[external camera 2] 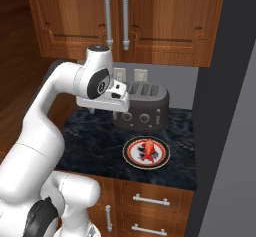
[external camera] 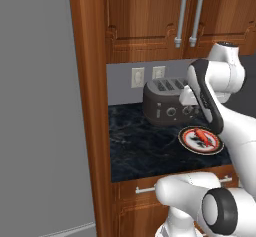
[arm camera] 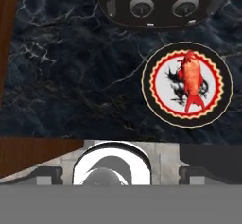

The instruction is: Place the fish on the rack of the oven, and slide the rack back inside. Close the oven door.

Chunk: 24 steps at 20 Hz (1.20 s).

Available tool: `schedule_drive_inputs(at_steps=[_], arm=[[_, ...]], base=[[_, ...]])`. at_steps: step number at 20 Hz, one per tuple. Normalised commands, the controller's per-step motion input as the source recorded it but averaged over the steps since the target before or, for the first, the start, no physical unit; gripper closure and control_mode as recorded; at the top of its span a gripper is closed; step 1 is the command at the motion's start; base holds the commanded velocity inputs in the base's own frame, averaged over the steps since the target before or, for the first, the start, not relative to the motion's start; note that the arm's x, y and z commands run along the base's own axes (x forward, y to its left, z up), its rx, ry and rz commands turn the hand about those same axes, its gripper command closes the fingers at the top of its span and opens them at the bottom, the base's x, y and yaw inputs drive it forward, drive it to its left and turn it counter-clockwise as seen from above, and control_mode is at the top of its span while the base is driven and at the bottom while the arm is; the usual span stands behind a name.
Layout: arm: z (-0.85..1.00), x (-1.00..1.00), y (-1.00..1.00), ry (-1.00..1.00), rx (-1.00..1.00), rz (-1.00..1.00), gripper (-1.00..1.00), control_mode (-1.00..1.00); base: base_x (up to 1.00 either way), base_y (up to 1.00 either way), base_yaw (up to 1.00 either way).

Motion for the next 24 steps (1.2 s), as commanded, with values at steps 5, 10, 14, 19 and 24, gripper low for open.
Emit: schedule_drive_inputs(at_steps=[5, 10, 14, 19, 24], arm=[[-0.30, -0.13, -0.94, 0.10, 0.00, 0.00, -1.00, -1.00], [-0.48, -0.02, -0.80, 0.12, -0.02, 0.00, -1.00, -1.00], [-0.40, 0.00, -0.62, 0.03, -0.10, 0.00, -1.00, -1.00], [-0.35, 0.10, -0.17, 0.00, -0.03, 0.00, -1.00, -1.00], [-0.58, 0.25, 0.05, 0.02, 0.00, 0.02, -1.00, -1.00]], base=[[0.00, 0.00, 0.00], [0.00, 0.00, 0.00], [0.00, 0.00, 0.00], [0.00, 0.00, 0.00], [0.00, 0.00, 0.00]])
